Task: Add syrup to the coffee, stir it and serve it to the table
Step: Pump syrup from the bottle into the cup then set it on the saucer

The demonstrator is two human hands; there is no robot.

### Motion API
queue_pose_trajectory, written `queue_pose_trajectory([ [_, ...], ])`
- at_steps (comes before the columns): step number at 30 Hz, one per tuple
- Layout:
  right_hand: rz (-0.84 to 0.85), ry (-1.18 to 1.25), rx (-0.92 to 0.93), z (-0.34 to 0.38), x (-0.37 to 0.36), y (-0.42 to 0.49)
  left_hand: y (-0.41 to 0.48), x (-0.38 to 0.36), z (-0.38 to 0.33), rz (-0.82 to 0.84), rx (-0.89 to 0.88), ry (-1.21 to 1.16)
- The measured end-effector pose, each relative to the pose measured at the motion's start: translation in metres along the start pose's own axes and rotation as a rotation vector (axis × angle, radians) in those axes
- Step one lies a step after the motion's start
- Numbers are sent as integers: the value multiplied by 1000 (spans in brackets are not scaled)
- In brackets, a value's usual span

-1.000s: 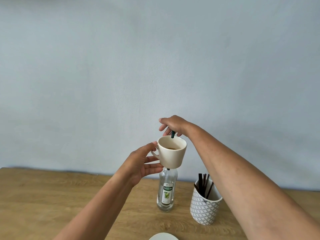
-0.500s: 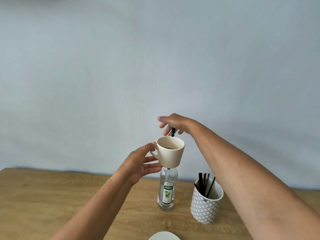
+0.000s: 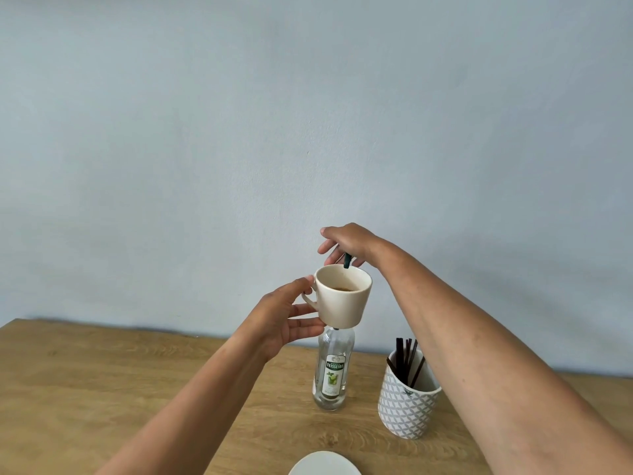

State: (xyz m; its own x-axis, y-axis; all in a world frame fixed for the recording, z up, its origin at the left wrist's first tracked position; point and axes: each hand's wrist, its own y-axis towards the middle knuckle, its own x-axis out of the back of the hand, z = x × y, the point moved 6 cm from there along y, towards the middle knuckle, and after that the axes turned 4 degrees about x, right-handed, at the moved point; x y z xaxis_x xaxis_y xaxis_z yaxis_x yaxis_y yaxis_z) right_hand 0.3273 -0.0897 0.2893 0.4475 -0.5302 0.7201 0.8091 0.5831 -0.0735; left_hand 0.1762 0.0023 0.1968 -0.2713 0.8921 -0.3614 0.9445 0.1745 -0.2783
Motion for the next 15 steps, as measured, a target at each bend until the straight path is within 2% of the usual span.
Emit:
queue_pose_trajectory([
  [6,-15,9,-12,2,4,-4,-2,1,-1,4,-12,4],
  [15,-242,272,57,-4,22,-33,-9,2,5,6,-17,25],
])
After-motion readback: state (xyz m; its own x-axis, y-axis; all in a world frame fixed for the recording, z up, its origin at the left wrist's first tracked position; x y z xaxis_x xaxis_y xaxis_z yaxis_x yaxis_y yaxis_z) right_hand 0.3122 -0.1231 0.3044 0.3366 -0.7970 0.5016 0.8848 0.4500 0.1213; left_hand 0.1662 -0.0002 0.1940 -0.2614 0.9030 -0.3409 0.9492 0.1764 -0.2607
